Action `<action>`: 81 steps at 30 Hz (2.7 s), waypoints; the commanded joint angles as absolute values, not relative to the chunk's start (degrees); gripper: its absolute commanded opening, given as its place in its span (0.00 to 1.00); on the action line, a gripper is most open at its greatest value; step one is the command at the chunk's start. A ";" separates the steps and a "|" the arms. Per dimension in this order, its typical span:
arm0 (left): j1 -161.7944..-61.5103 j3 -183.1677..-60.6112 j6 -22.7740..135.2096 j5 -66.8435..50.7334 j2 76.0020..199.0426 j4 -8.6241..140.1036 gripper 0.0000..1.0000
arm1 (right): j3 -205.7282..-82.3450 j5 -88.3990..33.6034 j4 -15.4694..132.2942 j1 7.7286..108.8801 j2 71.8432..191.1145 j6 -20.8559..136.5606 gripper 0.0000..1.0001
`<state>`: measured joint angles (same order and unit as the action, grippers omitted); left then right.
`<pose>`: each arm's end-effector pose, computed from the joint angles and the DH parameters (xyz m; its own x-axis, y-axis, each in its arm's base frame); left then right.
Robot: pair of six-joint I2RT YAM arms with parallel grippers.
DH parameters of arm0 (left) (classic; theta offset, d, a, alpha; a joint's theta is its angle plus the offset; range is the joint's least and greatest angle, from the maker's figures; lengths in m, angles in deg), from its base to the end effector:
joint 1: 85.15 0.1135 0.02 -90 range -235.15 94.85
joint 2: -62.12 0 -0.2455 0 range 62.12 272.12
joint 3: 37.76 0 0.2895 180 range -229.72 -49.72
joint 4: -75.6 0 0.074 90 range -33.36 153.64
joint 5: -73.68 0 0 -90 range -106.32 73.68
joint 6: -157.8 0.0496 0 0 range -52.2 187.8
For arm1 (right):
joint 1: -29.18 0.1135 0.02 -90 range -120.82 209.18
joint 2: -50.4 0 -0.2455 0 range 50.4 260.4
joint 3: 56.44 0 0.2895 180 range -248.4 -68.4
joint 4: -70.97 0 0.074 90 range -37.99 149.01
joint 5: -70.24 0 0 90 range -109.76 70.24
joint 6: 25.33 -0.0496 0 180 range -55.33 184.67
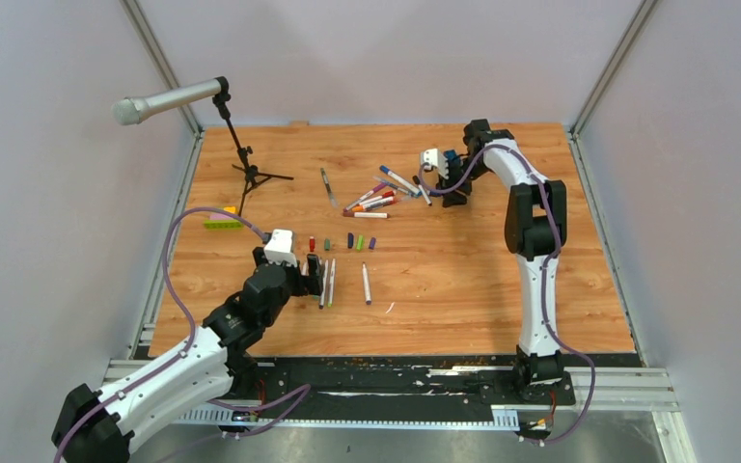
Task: Open the pen caps
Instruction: Pick up the pen from the center of the board, then open the pen cap from the pen.
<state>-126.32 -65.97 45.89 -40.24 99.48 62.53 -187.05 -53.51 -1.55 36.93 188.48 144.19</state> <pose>0.1797 -0.1305 0.1713 -0.3832 -0.1180 -0.9161 0.1899 0.9605 -0.2032 0.5014 0.0960 0.1264 0.0269 -0.8215 -0.5696 -0.9973 0.0169 -0.0714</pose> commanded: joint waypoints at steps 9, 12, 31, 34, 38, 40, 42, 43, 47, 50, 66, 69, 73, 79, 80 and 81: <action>-126.37 -68.49 46.71 -40.75 99.99 64.95 1.00 | -193.36 -50.91 -4.69 37.13 192.41 142.59 0.33; -126.37 -68.45 46.70 -40.75 99.99 64.95 1.00 | -194.92 -49.60 -7.75 37.17 193.40 141.40 0.24; -126.37 -69.91 46.12 -37.42 97.00 63.90 1.00 | -156.47 -44.68 18.12 38.36 166.90 108.83 0.00; -126.38 -68.68 41.11 -33.17 94.98 68.12 1.00 | -150.66 -49.93 20.06 38.41 159.89 104.47 0.00; -126.38 -66.40 30.18 -29.74 96.16 77.73 1.00 | -146.24 -60.79 17.48 38.45 153.72 99.90 0.00; -126.37 -65.81 24.40 -29.12 98.62 82.30 1.00 | -142.79 -66.74 17.49 38.54 150.84 98.18 0.00; -126.38 -65.63 19.50 -28.72 101.76 87.14 1.00 | -138.91 -73.26 19.23 38.49 148.14 95.84 0.00; -126.37 -65.74 17.33 -28.51 103.39 89.30 1.00 | -136.99 -76.31 20.35 38.49 146.99 94.79 0.00; -126.33 -67.13 10.43 -27.56 111.29 97.38 1.00 | -132.11 -84.59 26.59 38.76 143.34 89.12 0.00; -126.37 -69.02 5.97 -27.46 117.31 101.57 1.00 | -132.58 -86.58 26.13 40.10 143.27 88.45 0.00; -130.18 -80.00 0.31 -27.17 140.81 111.04 0.89 | -132.54 -88.33 26.69 47.96 145.40 88.04 0.00; -131.29 -80.78 -0.15 -27.68 142.41 110.51 0.81 | -132.63 -87.98 26.67 48.24 145.41 88.03 0.00; -132.43 -81.06 -1.30 -28.38 143.70 110.16 0.72 | -132.65 -87.60 26.75 48.34 145.54 88.05 0.00; -133.85 -82.34 -1.81 -28.80 145.77 109.96 0.61 | -132.56 -86.71 26.93 48.49 146.02 87.96 0.00; -134.03 -82.64 -1.91 -28.79 146.07 109.85 0.61 | -132.56 -86.53 26.96 48.54 146.10 87.96 0.00; -134.29 -82.94 -1.85 -28.80 146.32 109.47 0.61 | -132.56 -86.40 26.93 48.64 146.11 87.96 0.00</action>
<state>-133.31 -80.16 -1.26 -27.21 145.31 108.19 -131.95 -85.67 25.64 48.18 145.88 87.21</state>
